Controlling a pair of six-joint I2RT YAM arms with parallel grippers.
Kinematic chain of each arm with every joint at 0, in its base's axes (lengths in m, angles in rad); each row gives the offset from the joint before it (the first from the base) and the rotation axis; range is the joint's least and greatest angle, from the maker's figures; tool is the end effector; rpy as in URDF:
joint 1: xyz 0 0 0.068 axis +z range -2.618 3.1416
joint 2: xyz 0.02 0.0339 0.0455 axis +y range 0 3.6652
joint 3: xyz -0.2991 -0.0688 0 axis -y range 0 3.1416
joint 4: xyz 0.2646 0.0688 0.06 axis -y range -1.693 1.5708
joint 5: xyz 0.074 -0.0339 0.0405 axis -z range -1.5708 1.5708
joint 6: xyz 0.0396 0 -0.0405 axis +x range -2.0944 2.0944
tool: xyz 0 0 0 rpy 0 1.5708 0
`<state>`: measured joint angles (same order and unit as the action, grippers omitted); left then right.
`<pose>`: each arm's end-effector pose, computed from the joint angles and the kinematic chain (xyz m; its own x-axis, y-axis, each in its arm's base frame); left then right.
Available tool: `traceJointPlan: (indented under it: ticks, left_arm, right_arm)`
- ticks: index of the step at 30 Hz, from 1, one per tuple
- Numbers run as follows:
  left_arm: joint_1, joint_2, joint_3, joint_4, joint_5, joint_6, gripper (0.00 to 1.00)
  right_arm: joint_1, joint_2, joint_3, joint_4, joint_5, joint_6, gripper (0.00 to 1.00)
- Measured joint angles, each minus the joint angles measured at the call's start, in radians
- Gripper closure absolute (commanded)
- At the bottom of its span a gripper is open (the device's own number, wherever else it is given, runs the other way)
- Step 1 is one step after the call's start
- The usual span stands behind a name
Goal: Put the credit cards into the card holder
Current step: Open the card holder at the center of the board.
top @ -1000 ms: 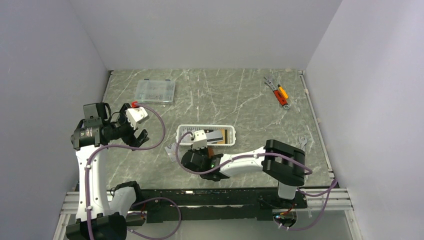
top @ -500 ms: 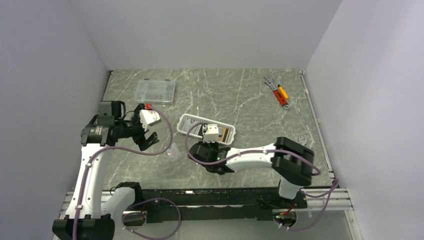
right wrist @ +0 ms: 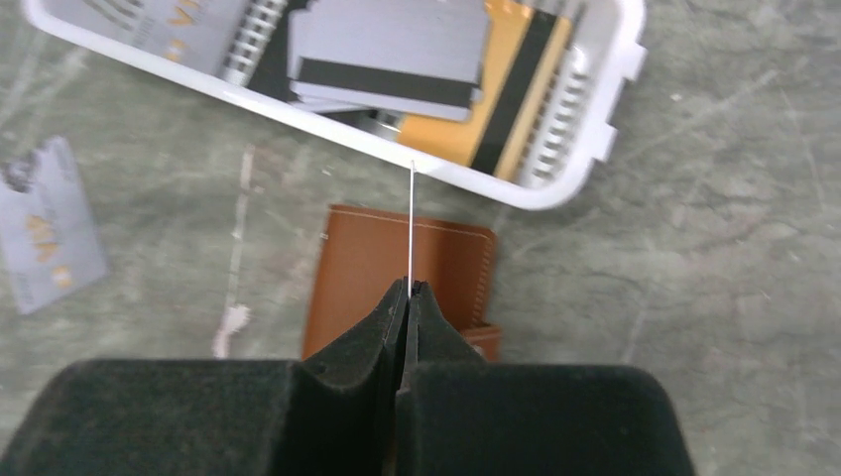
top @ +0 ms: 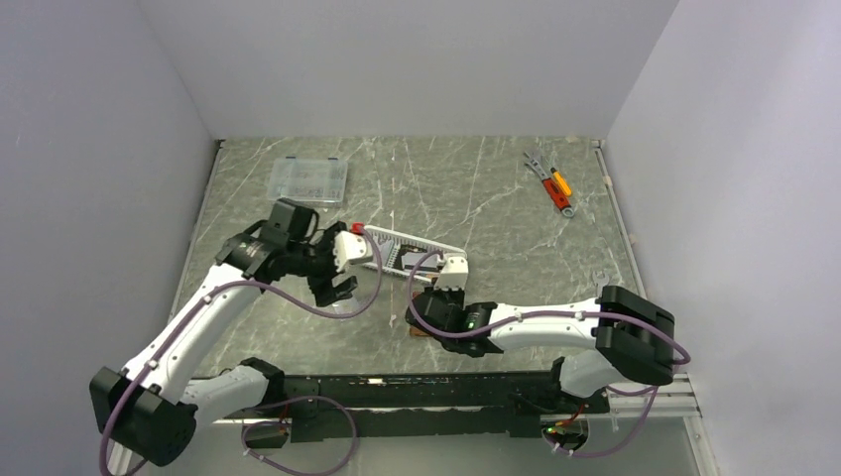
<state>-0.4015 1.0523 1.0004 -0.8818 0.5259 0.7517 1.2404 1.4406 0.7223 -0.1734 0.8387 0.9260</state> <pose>0.1796 -0.0978 0.3325 -0.1220 0.6934 -0.7101 0.9530 0.2818 0.1114 0.1197 0.2581 0.2029 -0.5359 0.0841 -0.8401 -0.0872 0.9842 0.1541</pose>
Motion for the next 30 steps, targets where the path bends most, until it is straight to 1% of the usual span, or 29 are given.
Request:
traceJointPlan:
  ticks: [3,7,12,17,20,23,27,30]
  left_arm:
    - [-0.090,0.033,-0.008,0.035,-0.052,-0.035,0.14]
    - [-0.213,0.091,-0.015,0.077,-0.111,-0.081,0.19]
    - [-0.353,0.221,-0.015,0.122,-0.190,-0.119,0.18]
    - [-0.444,0.376,0.002,0.148,-0.244,-0.144,0.16]
    - [-0.488,0.437,0.015,0.180,-0.270,-0.149,0.15]
    - [-0.535,0.464,0.019,0.226,-0.296,-0.157,0.11]
    - [-0.598,0.474,0.019,0.311,-0.350,-0.173,0.01]
    - [-0.628,0.503,0.021,0.368,-0.381,-0.196,0.01]
  right_arm:
    - [-0.001,-0.013,-0.037,-0.039,0.009,0.032,1.00]
    - [-0.002,-0.073,-0.084,-0.091,0.025,0.081,1.00]
    - [-0.003,-0.166,-0.147,-0.137,0.035,0.142,1.00]
    - [-0.011,-0.190,-0.184,-0.155,0.035,0.187,1.00]
    - [-0.019,-0.192,-0.208,-0.154,0.029,0.212,1.00]
    - [-0.032,-0.200,-0.237,-0.142,0.023,0.236,1.00]
    - [-0.052,-0.247,-0.286,-0.097,0.011,0.267,1.00]
    - [-0.069,-0.293,-0.332,-0.064,-0.004,0.285,1.00]
